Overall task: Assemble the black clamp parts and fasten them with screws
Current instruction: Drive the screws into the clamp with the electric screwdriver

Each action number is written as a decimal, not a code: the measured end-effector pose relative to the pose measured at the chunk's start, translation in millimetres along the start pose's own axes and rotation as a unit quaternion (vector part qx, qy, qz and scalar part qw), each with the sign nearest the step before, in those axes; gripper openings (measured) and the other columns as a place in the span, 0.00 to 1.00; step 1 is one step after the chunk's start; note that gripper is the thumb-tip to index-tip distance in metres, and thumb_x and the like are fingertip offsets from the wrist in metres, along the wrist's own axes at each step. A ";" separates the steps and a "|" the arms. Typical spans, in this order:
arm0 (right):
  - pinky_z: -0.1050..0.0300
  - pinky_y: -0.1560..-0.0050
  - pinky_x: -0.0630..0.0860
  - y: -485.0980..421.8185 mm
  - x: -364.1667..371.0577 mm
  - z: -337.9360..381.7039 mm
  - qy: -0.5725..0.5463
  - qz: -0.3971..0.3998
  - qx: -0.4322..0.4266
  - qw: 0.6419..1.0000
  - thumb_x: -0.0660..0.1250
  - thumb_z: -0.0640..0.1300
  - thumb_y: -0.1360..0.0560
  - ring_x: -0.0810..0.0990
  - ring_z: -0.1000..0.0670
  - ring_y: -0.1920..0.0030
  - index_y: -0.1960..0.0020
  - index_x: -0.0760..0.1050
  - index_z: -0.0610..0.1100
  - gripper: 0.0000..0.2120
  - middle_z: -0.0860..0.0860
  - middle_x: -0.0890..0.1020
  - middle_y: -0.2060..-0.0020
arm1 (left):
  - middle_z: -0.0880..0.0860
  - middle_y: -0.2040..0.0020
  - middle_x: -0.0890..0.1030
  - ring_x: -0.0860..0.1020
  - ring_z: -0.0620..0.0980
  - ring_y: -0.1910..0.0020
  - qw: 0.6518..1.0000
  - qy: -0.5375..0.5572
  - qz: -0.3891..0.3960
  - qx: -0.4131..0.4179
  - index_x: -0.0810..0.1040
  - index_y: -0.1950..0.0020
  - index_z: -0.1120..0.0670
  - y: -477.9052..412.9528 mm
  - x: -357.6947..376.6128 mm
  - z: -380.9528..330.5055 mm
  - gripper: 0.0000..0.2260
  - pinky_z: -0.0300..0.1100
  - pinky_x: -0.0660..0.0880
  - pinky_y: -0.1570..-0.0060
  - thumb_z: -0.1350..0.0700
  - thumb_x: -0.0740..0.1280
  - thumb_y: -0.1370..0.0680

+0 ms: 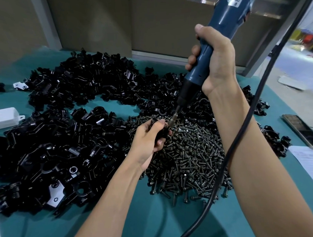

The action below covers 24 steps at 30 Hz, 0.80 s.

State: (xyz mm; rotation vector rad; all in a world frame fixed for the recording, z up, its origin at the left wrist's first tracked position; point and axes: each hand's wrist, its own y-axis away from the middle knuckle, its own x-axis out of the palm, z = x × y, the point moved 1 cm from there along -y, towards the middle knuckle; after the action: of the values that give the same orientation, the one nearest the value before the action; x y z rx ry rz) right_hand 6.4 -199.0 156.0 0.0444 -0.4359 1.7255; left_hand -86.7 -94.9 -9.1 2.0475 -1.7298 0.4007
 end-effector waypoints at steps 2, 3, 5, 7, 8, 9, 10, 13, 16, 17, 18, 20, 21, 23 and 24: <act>0.58 0.72 0.71 -1.3 0.7 0.5 -0.008 0.005 0.010 1.000 0.69 0.40 0.25 0.70 0.51 0.75 0.55 0.70 0.41 0.07 0.48 0.73 0.73 | 0.52 0.64 0.84 0.67 0.42 0.76 1.000 -0.007 0.008 0.003 0.76 0.52 0.56 0.4 0.2 -0.2 0.05 0.32 0.60 0.79 0.56 0.65 0.18; 0.59 0.72 0.71 -1.8 1.1 0.8 -0.013 0.010 0.014 1.000 0.68 0.40 0.25 0.70 0.51 0.75 0.56 0.70 0.42 0.07 0.48 0.73 0.73 | 0.52 0.64 0.84 0.67 0.42 0.76 1.000 -0.011 0.012 0.005 0.75 0.52 0.56 0.4 0.4 -0.7 0.05 0.32 0.60 0.79 0.57 0.64 0.18; 0.59 0.72 0.70 -2.2 1.7 1.3 -0.020 0.017 0.020 0.999 0.68 0.40 0.24 0.69 0.51 0.76 0.56 0.69 0.42 0.07 0.49 0.72 0.73 | 0.52 0.64 0.84 0.67 0.41 0.76 1.000 -0.016 0.018 0.008 0.75 0.53 0.56 0.7 1.1 -1.6 0.06 0.32 0.60 0.79 0.57 0.63 0.18; 0.59 0.73 0.70 -2.6 2.7 1.2 -0.025 0.020 0.023 0.999 0.67 0.40 0.24 0.69 0.51 0.76 0.57 0.69 0.42 0.07 0.49 0.72 0.74 | 0.52 0.64 0.84 0.67 0.41 0.76 1.000 -0.018 0.021 0.011 0.75 0.54 0.56 1.3 1.1 -2.6 0.06 0.32 0.60 0.79 0.58 0.63 0.18; 0.59 0.73 0.70 -2.6 3.3 1.1 -0.027 0.022 0.025 0.999 0.67 0.40 0.24 0.68 0.51 0.76 0.57 0.69 0.42 0.07 0.49 0.72 0.74 | 0.52 0.64 0.84 0.66 0.42 0.77 0.999 -0.019 0.023 0.011 0.75 0.54 0.56 1.7 0.8 -3.0 0.06 0.32 0.60 0.79 0.58 0.63 0.18; 0.59 0.73 0.69 -2.4 3.9 1.2 -0.028 0.024 0.026 0.999 0.67 0.40 0.24 0.68 0.51 0.76 0.57 0.69 0.42 0.07 0.49 0.72 0.74 | 0.52 0.64 0.84 0.66 0.42 0.77 0.999 -0.020 0.024 0.012 0.75 0.54 0.56 1.8 0.7 -3.3 0.06 0.32 0.60 0.79 0.58 0.63 0.18; 0.59 0.73 0.69 -2.1 4.6 1.4 -0.028 0.025 0.027 0.999 0.67 0.40 0.24 0.68 0.51 0.76 0.58 0.69 0.42 0.07 0.49 0.72 0.74 | 0.52 0.64 0.84 0.66 0.42 0.77 0.999 -0.020 0.024 0.012 0.75 0.54 0.56 1.9 0.5 -3.6 0.07 0.32 0.60 0.79 0.57 0.63 0.17; 0.60 0.73 0.68 -0.8 5.4 2.7 -0.040 0.032 0.027 0.998 0.65 0.39 0.23 0.68 0.52 0.76 0.60 0.70 0.43 0.08 0.49 0.71 0.74 | 0.53 0.64 0.83 0.66 0.42 0.77 1.000 -0.012 0.026 0.005 0.74 0.53 0.57 1.9 0.6 -4.0 0.07 0.32 0.60 0.79 0.57 0.62 0.17; 0.61 0.74 0.68 1.8 6.5 6.0 -0.046 0.060 0.021 0.997 0.64 0.39 0.23 0.67 0.52 0.76 0.61 0.71 0.43 0.08 0.50 0.71 0.74 | 0.54 0.64 0.83 0.66 0.42 0.77 0.999 0.007 0.043 -0.008 0.72 0.53 0.57 2.6 3.1 -3.0 0.07 0.33 0.60 0.79 0.57 0.61 0.17; 0.61 0.74 0.68 2.7 7.4 7.3 -0.045 0.071 0.018 0.996 0.64 0.39 0.23 0.67 0.53 0.76 0.61 0.71 0.43 0.08 0.51 0.71 0.74 | 0.54 0.64 0.83 0.66 0.42 0.77 0.999 0.011 0.047 -0.009 0.72 0.54 0.56 2.9 3.6 -2.7 0.07 0.32 0.61 0.79 0.57 0.61 0.17; 0.61 0.74 0.68 3.4 8.0 8.6 -0.046 0.081 0.016 0.995 0.63 0.40 0.23 0.67 0.53 0.76 0.61 0.71 0.43 0.08 0.51 0.71 0.74 | 0.54 0.65 0.83 0.66 0.43 0.77 0.999 0.014 0.050 -0.010 0.72 0.55 0.56 3.3 3.9 -2.5 0.07 0.32 0.61 0.79 0.57 0.61 0.17; 0.61 0.74 0.67 3.8 8.7 11.1 -0.056 0.106 0.016 0.993 0.63 0.40 0.23 0.67 0.53 0.76 0.60 0.71 0.43 0.08 0.52 0.71 0.74 | 0.54 0.65 0.82 0.66 0.43 0.77 0.998 0.019 0.059 -0.007 0.72 0.56 0.55 4.5 5.2 -2.7 0.08 0.32 0.62 0.79 0.57 0.61 0.17; 0.61 0.74 0.67 4.0 9.2 12.3 -0.062 0.119 0.017 0.991 0.62 0.40 0.23 0.67 0.53 0.76 0.60 0.72 0.43 0.07 0.52 0.71 0.74 | 0.54 0.65 0.82 0.66 0.43 0.77 0.998 0.021 0.060 -0.005 0.72 0.56 0.55 5.0 5.3 -3.0 0.08 0.32 0.62 0.79 0.57 0.62 0.17; 0.61 0.74 0.67 4.2 10.2 13.0 -0.068 0.129 0.017 0.989 0.62 0.41 0.23 0.67 0.53 0.76 0.59 0.72 0.43 0.06 0.52 0.70 0.74 | 0.53 0.65 0.83 0.66 0.42 0.77 0.999 0.021 0.046 0.008 0.73 0.56 0.55 5.0 3.7 -4.3 0.07 0.32 0.61 0.77 0.58 0.63 0.18; 0.61 0.73 0.67 4.1 10.2 12.4 -0.069 0.123 0.015 0.990 0.63 0.40 0.23 0.67 0.53 0.76 0.59 0.72 0.43 0.06 0.52 0.70 0.74 | 0.53 0.64 0.83 0.66 0.42 0.76 0.999 0.016 0.034 0.017 0.74 0.55 0.54 4.4 2.2 -5.2 0.06 0.32 0.61 0.76 0.58 0.63 0.18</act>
State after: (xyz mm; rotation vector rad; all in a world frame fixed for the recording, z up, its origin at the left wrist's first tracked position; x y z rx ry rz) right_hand -2.3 -193.9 169.1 0.1382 -0.5357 1.9793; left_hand -90.4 -94.8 -2.9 1.9984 -1.7898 0.4846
